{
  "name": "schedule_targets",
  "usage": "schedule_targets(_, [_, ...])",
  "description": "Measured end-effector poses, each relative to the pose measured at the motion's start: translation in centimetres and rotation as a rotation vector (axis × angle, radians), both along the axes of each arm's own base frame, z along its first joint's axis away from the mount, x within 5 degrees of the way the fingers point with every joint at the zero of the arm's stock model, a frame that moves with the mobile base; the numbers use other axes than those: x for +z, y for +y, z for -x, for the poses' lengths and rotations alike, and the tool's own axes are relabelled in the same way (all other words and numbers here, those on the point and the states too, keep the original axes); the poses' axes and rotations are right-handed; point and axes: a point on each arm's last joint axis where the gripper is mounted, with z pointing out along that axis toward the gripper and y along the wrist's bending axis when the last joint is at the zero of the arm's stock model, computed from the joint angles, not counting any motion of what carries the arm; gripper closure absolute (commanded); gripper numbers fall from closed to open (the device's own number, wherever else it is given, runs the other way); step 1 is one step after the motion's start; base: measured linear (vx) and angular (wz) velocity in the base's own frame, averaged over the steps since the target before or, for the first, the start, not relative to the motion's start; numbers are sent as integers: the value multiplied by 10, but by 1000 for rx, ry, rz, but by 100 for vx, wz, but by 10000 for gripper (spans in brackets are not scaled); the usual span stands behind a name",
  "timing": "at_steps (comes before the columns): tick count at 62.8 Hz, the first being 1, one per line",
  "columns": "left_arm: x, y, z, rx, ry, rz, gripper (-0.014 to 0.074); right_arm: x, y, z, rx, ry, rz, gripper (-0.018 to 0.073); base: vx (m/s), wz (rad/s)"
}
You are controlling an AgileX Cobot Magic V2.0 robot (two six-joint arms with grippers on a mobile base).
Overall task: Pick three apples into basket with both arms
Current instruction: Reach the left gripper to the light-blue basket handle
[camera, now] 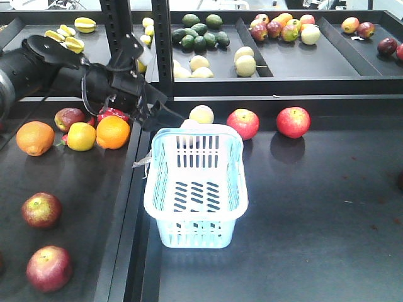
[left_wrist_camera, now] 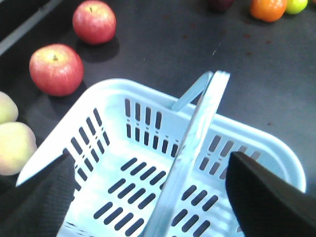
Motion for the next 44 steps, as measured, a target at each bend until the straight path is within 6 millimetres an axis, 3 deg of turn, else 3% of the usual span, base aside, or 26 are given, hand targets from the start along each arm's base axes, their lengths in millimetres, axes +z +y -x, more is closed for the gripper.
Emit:
schedule_targets(32, [-44, -3, -9, -38, 106, -21, 24, 0, 0, 0, 0, 0, 0, 564, 0, 0])
schedule_targets(44, [-59, -4, -12, -45, 134, -28, 89, 0, 0, 0, 0, 0, 0, 564, 0, 0])
